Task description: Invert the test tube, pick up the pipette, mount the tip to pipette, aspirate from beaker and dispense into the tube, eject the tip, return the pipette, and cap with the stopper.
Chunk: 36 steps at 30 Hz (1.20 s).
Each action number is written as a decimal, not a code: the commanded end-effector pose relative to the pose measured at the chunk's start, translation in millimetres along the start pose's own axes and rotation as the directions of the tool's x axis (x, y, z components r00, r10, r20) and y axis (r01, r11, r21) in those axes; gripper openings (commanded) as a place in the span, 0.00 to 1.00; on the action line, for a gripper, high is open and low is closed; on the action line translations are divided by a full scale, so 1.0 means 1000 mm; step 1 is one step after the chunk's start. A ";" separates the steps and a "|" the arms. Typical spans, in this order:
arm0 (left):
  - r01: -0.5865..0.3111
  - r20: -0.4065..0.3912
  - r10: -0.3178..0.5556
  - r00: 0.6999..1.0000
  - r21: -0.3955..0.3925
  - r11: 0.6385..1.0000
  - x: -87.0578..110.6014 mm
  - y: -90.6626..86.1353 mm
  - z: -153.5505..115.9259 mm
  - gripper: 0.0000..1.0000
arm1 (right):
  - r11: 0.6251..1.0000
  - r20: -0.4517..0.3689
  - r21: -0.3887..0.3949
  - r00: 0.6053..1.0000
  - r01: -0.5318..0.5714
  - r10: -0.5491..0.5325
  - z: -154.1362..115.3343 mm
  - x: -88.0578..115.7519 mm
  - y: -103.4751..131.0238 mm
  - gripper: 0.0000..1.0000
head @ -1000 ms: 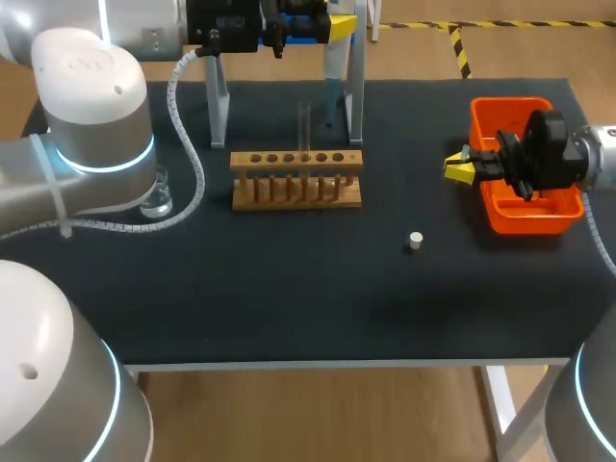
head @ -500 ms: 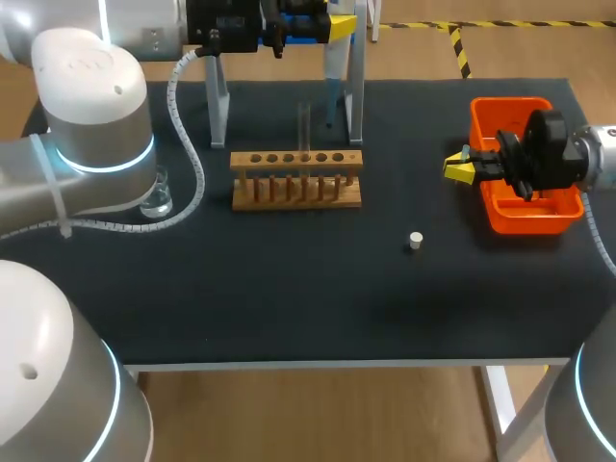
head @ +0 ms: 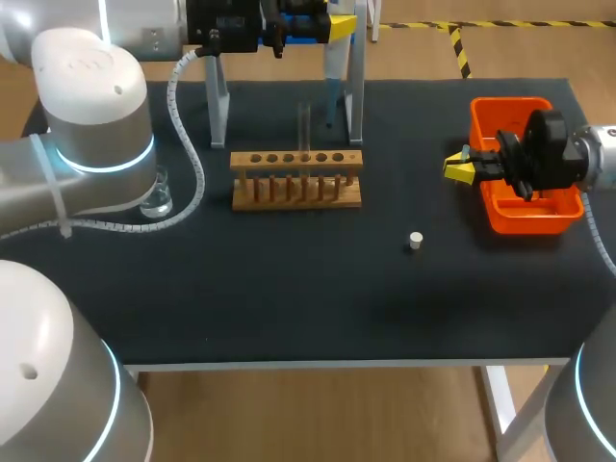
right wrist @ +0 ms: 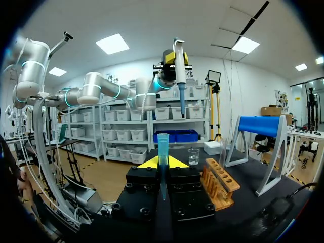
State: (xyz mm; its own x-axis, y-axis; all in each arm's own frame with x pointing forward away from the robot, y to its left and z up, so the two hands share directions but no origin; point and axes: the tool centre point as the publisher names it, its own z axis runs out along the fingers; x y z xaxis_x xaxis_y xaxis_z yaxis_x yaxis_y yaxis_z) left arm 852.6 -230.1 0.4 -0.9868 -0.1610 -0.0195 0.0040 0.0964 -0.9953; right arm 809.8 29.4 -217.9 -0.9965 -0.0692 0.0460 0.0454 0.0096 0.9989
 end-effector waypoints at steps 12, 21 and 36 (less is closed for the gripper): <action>0.001 -0.002 -0.001 1.000 -0.001 1.000 -0.001 -0.001 0.000 0.00 | 1.000 -0.041 0.006 0.999 0.017 -0.017 0.044 0.004 0.004 0.00; 0.002 0.001 -0.002 1.000 -0.001 1.000 0.001 0.000 -0.002 0.00 | 1.000 -0.068 0.002 0.997 0.022 -0.022 0.065 0.008 0.006 0.00; -0.053 0.005 0.053 0.999 0.022 0.998 0.011 -0.001 -0.006 0.00 | 1.000 -0.086 0.000 0.996 0.025 -0.024 0.076 0.010 0.006 0.00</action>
State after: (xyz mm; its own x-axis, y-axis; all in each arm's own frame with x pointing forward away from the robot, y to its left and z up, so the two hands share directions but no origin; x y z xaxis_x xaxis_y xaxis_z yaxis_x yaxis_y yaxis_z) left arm 841.7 -227.2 2.9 -0.9845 -0.1606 -0.0711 0.0575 0.0876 -0.9945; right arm 794.2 104.2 -211.0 -0.9880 -0.1529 0.0218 0.0209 0.0069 0.9998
